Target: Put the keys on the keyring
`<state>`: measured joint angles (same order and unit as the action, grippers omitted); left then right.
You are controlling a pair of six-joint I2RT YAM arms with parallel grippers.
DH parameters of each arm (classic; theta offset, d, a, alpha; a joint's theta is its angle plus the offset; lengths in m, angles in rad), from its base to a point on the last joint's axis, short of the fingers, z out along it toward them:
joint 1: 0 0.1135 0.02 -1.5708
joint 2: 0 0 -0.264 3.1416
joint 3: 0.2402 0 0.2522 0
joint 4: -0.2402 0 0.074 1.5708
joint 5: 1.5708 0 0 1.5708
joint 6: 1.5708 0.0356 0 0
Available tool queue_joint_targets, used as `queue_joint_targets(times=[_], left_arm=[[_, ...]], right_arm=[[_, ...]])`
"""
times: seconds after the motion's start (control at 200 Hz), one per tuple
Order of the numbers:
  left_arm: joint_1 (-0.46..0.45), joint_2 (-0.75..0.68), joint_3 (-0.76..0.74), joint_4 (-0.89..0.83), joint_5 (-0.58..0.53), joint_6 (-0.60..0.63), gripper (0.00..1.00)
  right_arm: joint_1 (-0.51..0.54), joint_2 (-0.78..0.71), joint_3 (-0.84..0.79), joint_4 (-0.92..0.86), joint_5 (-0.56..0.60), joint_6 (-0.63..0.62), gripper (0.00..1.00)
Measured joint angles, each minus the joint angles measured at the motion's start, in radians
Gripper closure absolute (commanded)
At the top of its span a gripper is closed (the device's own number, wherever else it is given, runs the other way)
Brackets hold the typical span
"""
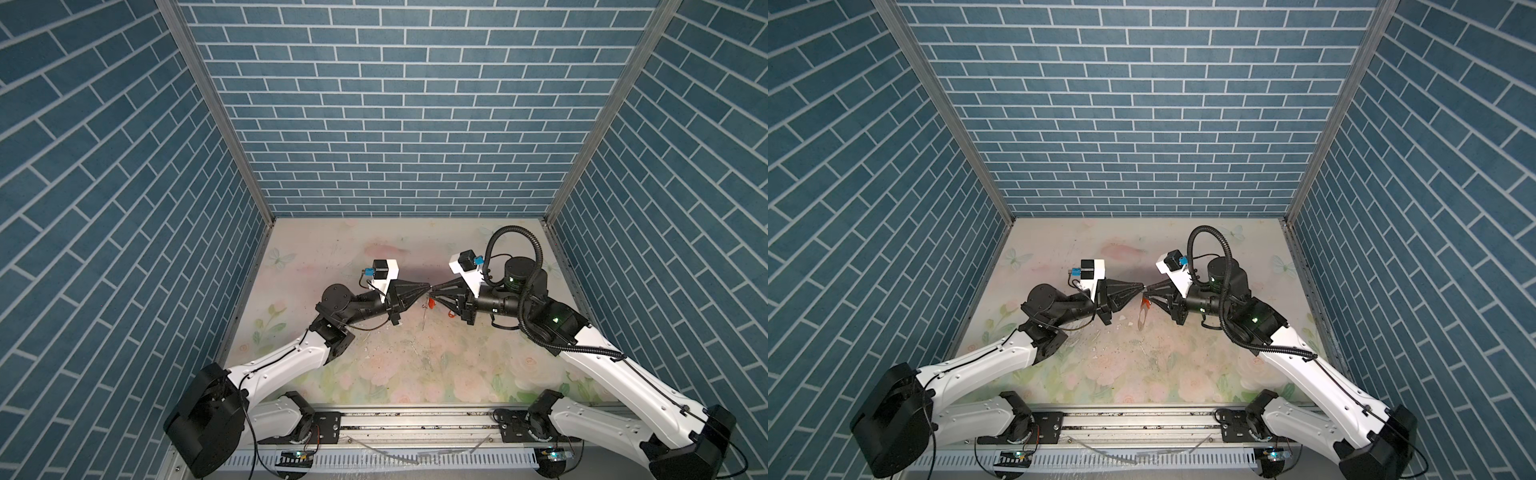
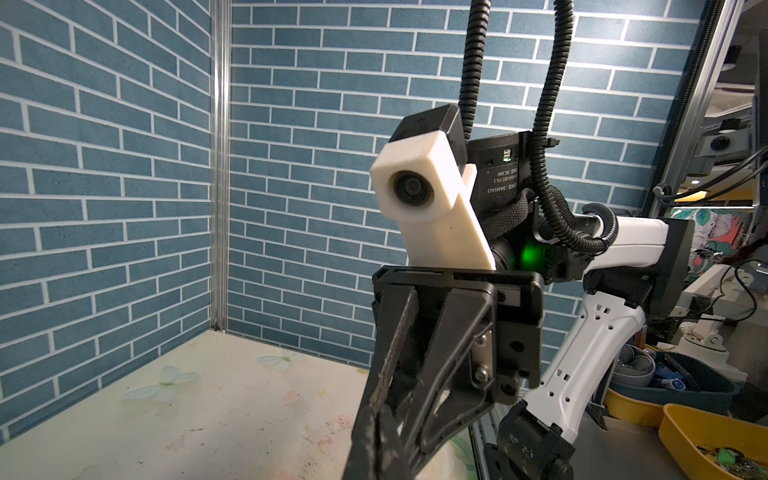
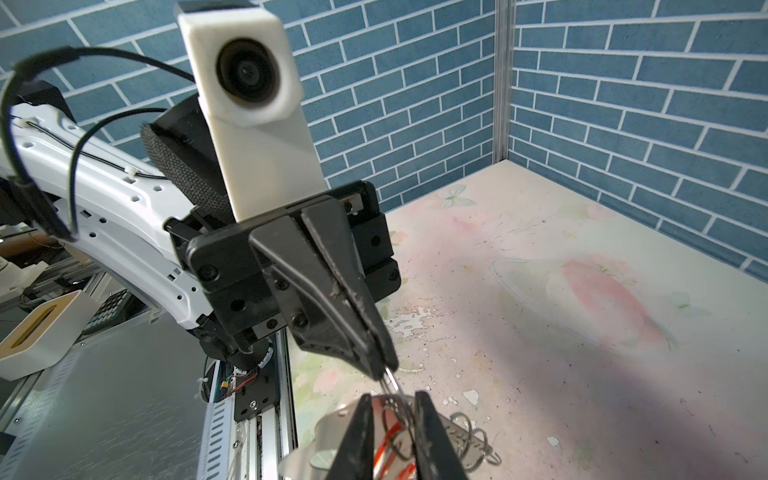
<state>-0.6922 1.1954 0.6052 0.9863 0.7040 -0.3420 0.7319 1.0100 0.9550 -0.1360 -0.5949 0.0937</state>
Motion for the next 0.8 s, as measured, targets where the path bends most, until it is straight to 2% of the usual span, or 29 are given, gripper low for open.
queue_joint_targets(times=[0.39,0.535,0.665,0.8], left_arm=[[0.006,0.007,0.000,0.024,0.017,-0.003,1.00],[0.007,0.008,0.000,0.026,0.020,-0.003,1.00],[0.009,0.007,0.000,0.018,0.014,-0.008,0.82],[0.036,-0.016,0.000,-0.019,0.014,-0.016,0.72]], right_arm=[[-0.008,0.002,0.000,0.008,-0.024,-0.005,1.00],[-0.009,0.002,0.000,0.009,-0.027,-0.005,1.00],[-0.010,0.003,0.005,0.001,-0.029,-0.010,1.00],[-0.010,0.018,0.036,-0.041,-0.028,-0.043,1.00]])
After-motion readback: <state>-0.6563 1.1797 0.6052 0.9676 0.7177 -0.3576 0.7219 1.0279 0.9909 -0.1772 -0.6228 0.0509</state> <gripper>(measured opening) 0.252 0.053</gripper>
